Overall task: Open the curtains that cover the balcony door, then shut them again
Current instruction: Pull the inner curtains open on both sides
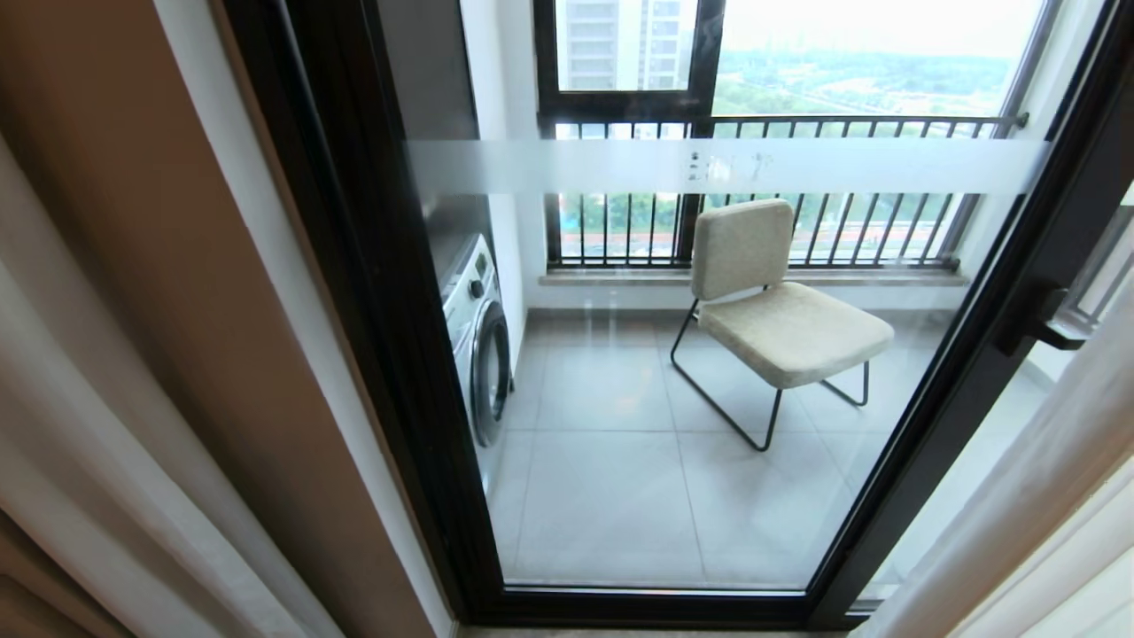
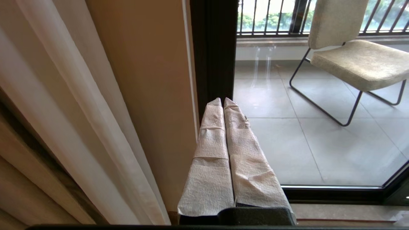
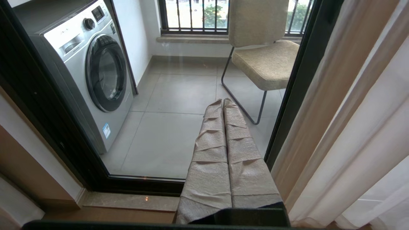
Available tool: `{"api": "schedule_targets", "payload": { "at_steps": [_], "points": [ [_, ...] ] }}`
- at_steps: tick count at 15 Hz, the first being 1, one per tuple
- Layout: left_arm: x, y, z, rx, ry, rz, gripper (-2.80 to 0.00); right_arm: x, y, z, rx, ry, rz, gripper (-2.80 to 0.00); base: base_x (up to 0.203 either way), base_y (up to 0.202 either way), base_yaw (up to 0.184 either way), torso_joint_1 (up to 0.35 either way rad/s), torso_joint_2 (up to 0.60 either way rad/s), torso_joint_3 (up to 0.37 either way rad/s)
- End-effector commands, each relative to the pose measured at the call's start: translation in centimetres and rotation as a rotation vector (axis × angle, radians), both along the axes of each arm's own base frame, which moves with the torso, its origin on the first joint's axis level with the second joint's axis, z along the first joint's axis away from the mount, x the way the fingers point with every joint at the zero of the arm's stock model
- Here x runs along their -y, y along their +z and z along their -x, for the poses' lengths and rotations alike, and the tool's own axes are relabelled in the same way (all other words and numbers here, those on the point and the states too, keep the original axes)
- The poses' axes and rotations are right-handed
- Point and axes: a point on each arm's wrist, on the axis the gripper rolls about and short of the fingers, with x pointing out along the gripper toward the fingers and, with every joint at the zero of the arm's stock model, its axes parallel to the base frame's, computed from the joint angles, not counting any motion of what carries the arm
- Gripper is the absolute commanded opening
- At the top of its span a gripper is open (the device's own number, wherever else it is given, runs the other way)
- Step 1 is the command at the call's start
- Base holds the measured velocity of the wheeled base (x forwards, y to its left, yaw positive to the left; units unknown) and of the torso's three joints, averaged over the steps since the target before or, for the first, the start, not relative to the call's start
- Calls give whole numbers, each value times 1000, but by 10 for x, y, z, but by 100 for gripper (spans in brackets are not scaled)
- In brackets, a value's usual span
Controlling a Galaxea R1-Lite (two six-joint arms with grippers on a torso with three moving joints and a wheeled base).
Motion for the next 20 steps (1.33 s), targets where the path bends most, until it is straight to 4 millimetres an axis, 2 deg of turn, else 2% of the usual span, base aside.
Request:
{"api": "schedule_targets", "payload": {
  "at_steps": [1, 20],
  "points": [
    [0, 0, 0, 0, 1, 0, -280, 0, 0, 0, 1, 1, 1, -280, 0, -190, -2, 2, 0, 0],
    [0, 0, 0, -2, 0, -2, -280, 0, 0, 0, 1, 1, 1, -280, 0, -187, 1, 2, 3, 2]
  ]
}}
